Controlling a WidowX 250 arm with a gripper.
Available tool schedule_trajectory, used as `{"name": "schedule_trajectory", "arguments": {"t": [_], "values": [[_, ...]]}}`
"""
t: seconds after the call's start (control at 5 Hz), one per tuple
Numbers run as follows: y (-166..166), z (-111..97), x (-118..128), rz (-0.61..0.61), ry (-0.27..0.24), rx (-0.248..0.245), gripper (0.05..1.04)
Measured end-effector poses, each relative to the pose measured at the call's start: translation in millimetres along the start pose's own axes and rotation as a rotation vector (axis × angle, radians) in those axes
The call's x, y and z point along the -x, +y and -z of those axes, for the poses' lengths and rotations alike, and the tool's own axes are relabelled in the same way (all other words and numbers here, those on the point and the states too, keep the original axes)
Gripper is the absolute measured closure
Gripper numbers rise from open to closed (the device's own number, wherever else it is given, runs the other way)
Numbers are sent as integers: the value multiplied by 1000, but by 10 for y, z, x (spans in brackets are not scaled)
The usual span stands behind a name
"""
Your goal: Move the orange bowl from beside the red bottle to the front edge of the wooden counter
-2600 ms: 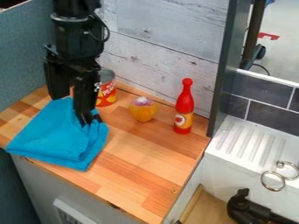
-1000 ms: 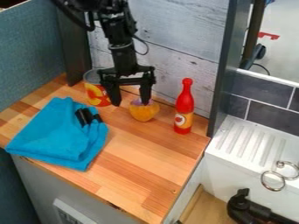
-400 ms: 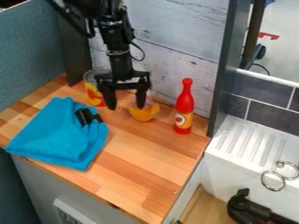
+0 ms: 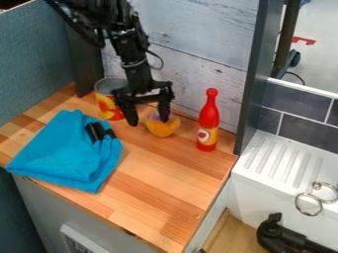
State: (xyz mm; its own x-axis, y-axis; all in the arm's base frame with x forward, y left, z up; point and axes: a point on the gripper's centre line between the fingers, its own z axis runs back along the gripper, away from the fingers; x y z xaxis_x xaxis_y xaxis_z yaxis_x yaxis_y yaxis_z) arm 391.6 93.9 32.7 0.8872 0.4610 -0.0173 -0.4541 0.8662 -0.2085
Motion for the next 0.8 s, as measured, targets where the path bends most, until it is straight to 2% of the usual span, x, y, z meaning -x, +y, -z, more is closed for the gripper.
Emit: {"name": "schedule_trajectory", "arguments": {"t": [0.2,0.4,0.6,0.8], "values": [[-4,84,-7,-3,6,12,121],[-5,159,41,-10,9,28,400],[6,180,66,-11,17,29,618],[-25,168,168,14,29,52,730]]}}
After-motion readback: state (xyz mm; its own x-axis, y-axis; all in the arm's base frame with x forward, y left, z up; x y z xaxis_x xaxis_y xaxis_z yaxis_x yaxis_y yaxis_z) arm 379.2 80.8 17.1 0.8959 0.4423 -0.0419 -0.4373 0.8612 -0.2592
